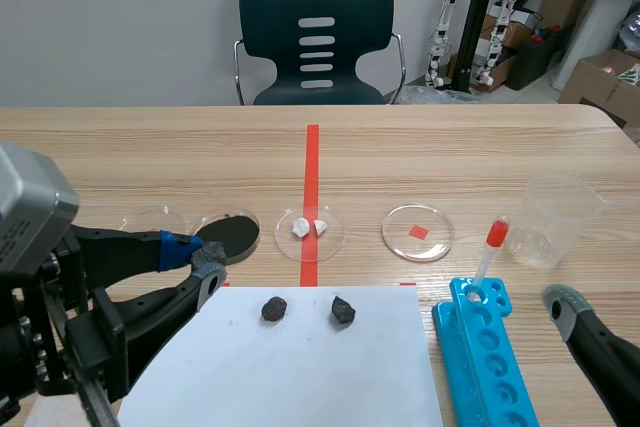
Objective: Pick up the left mineral with the left hand
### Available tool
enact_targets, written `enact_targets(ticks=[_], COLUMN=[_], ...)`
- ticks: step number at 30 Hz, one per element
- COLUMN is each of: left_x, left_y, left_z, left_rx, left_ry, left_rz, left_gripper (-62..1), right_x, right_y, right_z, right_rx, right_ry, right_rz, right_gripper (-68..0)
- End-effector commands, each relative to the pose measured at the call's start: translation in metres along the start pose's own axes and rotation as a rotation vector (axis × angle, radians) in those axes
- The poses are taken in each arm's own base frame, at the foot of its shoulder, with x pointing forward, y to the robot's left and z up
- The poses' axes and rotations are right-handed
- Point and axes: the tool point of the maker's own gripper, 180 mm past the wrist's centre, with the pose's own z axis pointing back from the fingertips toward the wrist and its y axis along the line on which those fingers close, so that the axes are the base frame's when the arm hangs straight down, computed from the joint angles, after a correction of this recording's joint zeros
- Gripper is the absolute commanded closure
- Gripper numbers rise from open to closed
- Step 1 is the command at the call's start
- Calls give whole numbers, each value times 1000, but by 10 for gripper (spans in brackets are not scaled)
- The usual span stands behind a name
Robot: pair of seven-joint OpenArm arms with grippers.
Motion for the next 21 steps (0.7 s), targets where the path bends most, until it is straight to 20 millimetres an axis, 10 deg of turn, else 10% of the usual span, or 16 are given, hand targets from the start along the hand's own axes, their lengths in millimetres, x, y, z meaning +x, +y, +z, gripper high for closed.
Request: enact_targets(ticks=[1, 21], left_x=[13, 13], left_y=[-3, -3], left_z=[-1, -1], left_rx=[-5, -5], left_ry=[-44, -44], left_rz=[5, 5], left_gripper=[-117, -117], right_x=[8, 6], right_y=[-1, -1], right_z=[-3, -3], right_rx=[6, 6], right_ry=[-24, -16], right_rz=[9, 9], right_gripper=[-679, -679])
